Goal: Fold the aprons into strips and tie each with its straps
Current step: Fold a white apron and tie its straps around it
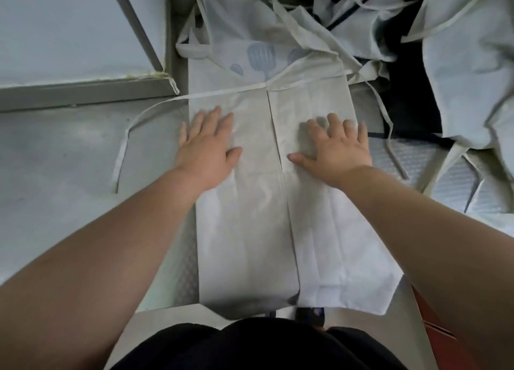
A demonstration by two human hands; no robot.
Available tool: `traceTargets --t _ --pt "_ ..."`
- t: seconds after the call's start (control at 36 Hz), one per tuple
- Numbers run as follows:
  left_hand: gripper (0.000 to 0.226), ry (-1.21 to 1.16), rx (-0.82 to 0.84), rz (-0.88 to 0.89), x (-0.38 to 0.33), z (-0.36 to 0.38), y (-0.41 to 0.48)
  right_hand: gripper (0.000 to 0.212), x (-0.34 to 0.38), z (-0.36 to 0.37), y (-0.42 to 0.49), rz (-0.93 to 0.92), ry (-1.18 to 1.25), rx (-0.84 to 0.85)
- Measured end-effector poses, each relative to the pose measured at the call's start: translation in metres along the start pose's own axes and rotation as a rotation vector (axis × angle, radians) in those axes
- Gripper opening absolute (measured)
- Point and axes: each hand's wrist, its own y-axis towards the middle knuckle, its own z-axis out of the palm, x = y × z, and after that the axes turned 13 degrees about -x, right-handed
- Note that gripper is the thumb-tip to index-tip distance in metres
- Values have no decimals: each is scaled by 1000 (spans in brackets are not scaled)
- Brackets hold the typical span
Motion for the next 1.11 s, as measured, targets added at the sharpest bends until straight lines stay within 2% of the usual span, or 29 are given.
traceTargets --t 0.11,0.19,0.31,0.47,0.61,0.69,0.75,0.81,0.86,0.94,1.03,1.11 --pt "57 -106 -99 29 -3 2 -43 60 4 0 -25 -9 90 -98" --pt "52 -174 -159 -108 -3 6 -78 41 -4 3 -57 30 179 -140" --pt "45 -215 -216 -249 -11 10 -125 31 -24 9 -100 68 249 -154" --pt "40 -309 -379 -387 -30 21 -200 34 -47 15 -164 84 378 -134" --pt "25 -455 -514 -657 -46 26 -249 34 -59 22 -209 223 510 -154" --pt "33 -568 -454 -890 -48 33 -267 32 -63 27 -222 431 620 -106" --pt "53 -630 -300 -1047 -45 41 -271 46 -63 28 -225 554 723 -45" --pt "70 -701 -178 -1115 -40 48 -270 59 -63 32 -228 584 787 -9" --pt "59 -847 -165 -1068 -35 54 -261 65 -62 36 -230 588 843 -6" --pt "22 -1065 -142 -1009 -34 57 -251 56 -65 40 -232 632 941 -36" --pt "15 -1134 -109 -1063 -33 59 -256 41 -69 40 -232 607 974 -49" --pt "12 -1169 -153 -1064 -36 53 -267 29 -76 35 -232 613 1019 -16"
